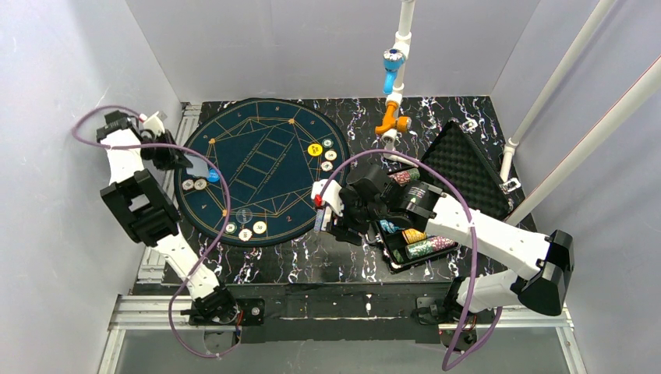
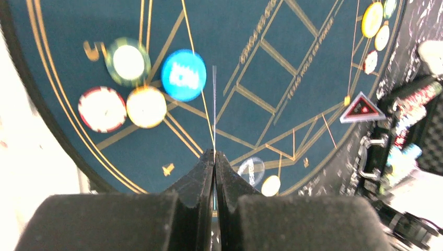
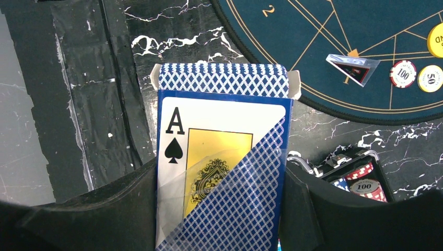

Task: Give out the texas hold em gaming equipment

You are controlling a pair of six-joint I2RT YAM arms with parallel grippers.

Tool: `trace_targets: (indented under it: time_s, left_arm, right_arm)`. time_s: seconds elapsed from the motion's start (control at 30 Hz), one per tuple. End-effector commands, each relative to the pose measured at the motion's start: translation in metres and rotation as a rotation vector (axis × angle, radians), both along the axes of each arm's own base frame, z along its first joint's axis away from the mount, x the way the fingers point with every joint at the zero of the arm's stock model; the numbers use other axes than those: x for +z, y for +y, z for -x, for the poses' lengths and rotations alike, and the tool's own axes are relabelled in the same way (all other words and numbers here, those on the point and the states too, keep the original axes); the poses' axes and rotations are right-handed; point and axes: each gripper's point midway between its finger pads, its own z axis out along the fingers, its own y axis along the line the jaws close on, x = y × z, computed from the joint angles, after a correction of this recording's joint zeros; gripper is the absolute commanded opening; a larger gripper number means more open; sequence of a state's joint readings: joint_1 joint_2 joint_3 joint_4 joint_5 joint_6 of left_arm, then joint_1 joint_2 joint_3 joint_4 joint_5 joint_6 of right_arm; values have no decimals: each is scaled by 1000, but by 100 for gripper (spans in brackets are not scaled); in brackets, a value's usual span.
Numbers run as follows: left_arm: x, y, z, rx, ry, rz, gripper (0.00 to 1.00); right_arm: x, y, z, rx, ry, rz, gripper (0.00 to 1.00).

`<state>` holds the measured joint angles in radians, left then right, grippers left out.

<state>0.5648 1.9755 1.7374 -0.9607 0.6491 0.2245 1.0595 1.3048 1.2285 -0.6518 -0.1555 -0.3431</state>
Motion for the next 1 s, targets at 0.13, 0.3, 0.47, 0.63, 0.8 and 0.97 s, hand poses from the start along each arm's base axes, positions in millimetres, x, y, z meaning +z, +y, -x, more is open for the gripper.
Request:
trace_targets:
  time_s: [0.13,0.3,0.47,0.63,0.8,0.97]
  left_arm:
    - [1,-7,-64,-165,-35,-66,0]
    - [-20,0,-86,-202,-14,-100,0]
    - [-42,13,-99,-189,0,-162,0]
    - [-60,37,-110,-143,13,-284,0]
    - [-67,54,-121,-152,-2,-389,13]
    - [-73,55,-131,-188,-24,-435,20]
  right_arm:
    - [10,11,-5,0,-9,-50,1]
    - [7,12,-6,3,-9,-40,1]
    - [4,14,-7,3,-2,-35,1]
    - [2,16,-8,1,1,-32,1]
    - [2,17,-9,3,1,-30,1]
    - [1,18,-9,3,4,-25,1]
